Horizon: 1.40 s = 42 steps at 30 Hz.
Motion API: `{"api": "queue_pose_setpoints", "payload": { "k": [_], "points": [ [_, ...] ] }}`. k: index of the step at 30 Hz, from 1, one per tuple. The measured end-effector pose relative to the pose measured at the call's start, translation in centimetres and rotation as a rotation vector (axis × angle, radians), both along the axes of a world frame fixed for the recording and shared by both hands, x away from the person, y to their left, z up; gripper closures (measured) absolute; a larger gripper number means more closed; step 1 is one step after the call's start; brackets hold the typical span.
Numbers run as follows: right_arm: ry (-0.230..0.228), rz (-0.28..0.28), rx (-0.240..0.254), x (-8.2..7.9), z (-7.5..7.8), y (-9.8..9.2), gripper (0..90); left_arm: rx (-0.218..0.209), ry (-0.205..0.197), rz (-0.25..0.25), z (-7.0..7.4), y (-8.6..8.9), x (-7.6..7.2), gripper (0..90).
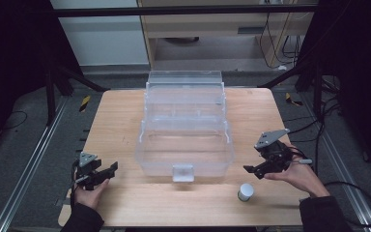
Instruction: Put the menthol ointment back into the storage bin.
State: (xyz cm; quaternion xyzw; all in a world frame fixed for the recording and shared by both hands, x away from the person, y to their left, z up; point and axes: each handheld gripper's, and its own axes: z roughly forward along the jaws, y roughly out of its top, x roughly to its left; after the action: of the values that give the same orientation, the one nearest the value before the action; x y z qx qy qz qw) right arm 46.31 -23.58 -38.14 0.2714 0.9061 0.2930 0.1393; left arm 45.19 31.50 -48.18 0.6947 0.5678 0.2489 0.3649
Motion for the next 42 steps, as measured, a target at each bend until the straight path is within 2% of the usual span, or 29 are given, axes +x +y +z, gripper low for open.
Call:
{"api": "queue_pose_setpoints", "payload": {
  "k": [3, 4, 5, 6, 9, 10, 17, 22, 26, 29, 34, 42],
  "points": [
    [0.020, 0.029, -0.025, -0.2, 0.1, 0.5, 17.9, 0.000, 0.001, -0.002, 0.0, 0.0, 0.0, 30.0],
    [0.035, 0.069, -0.044, -0.3, 0.0, 0.9, 17.4, 0.000, 0.001, -0.003, 0.0, 0.0, 0.0, 30.0],
    [0.035, 0.069, -0.044, -0.3, 0.0, 0.9, 17.4, 0.000, 0.001, -0.003, 0.0, 0.0, 0.0, 30.0],
    [0.046, 0.094, -0.069, -0.5, 0.0, 1.3, 17.4, 0.001, 0.002, -0.003, 0.0, 0.0, 0.0, 30.0],
    [0.062, 0.114, -0.092, -0.6, 0.0, 1.6, 17.4, 0.001, 0.005, -0.004, 0.0, 0.0, 0.0, 30.0],
    [0.073, 0.138, -0.114, -0.7, -0.1, 1.9, 17.4, 0.008, 0.007, -0.009, 0.0, 0.0, 0.0, 30.0],
    [0.112, 0.194, -0.157, -1.0, -0.2, 2.3, 17.4, 0.007, 0.007, -0.010, 0.0, 0.0, 0.0, 30.0],
    [0.127, 0.258, -0.216, -1.6, -0.7, 2.7, 18.6, 0.010, 0.007, -0.010, 0.0, 0.0, 0.0, 30.1],
    [0.139, 0.275, -0.231, -1.9, -1.0, 2.8, 20.0, 0.010, 0.007, -0.011, 0.0, 0.0, 0.0, 30.0],
    [0.144, 0.301, -0.255, -2.1, -1.3, 2.9, 23.4, 0.012, 0.006, -0.011, 0.0, 0.0, 0.0, 30.1],
    [0.164, 0.348, -0.327, -2.4, -2.2, 3.3, 26.8, 0.011, 0.006, -0.010, 0.0, -0.1, 0.0, 30.1],
    [0.183, 0.392, -0.378, -2.7, -3.1, 3.9, 31.2, 0.011, 0.005, -0.011, 0.0, -0.1, 0.0, 30.1]
  ]
}}
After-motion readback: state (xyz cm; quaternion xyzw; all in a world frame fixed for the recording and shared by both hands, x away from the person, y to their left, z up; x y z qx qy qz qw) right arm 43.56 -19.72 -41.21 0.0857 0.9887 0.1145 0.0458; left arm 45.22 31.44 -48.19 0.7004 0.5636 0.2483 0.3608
